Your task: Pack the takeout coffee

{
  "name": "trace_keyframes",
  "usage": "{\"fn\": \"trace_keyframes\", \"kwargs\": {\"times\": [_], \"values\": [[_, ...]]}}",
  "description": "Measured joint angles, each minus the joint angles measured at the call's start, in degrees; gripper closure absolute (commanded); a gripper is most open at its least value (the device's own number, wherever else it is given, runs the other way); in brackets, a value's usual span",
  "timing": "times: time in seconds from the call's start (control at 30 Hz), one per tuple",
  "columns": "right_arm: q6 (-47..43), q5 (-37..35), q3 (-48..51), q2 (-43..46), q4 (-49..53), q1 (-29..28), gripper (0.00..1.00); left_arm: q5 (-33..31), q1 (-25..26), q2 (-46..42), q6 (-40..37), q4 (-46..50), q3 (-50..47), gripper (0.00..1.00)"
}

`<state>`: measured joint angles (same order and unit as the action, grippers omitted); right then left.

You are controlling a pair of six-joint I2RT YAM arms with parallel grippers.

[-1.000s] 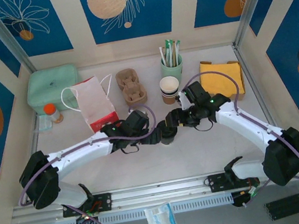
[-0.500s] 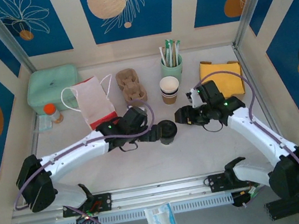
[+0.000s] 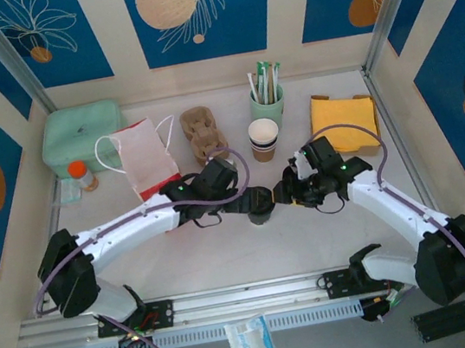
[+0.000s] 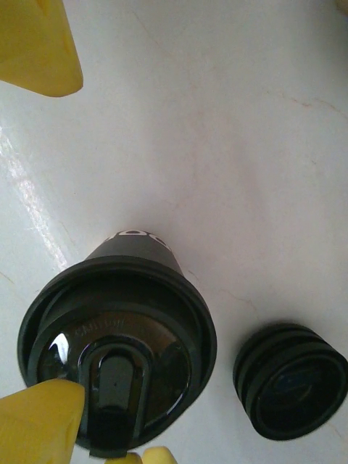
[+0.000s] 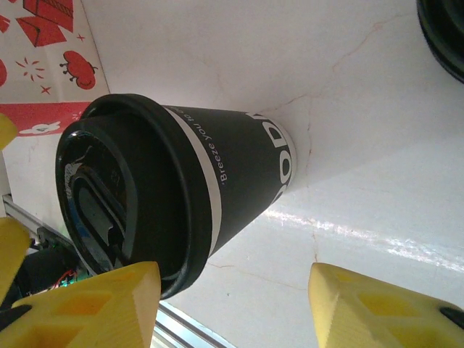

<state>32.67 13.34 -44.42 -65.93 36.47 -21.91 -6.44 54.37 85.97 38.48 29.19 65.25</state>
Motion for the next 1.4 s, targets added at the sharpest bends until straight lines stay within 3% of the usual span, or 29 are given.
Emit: {"fn": "trace_keyframes", "kwargs": {"times": [0.53,1.4], "values": [[0.4,-0.1,2.0,-2.5,-4.7,-0.2,0.45,0.3,-0.2,1.9,0.2,-2.2,-1.3,0.01],[0.3,-5.0,-4.2,-6.3,0.1,-2.7,0.44,0.7,-0.7,1.5,1.6,-7.3,-4.1,0.01]]}}
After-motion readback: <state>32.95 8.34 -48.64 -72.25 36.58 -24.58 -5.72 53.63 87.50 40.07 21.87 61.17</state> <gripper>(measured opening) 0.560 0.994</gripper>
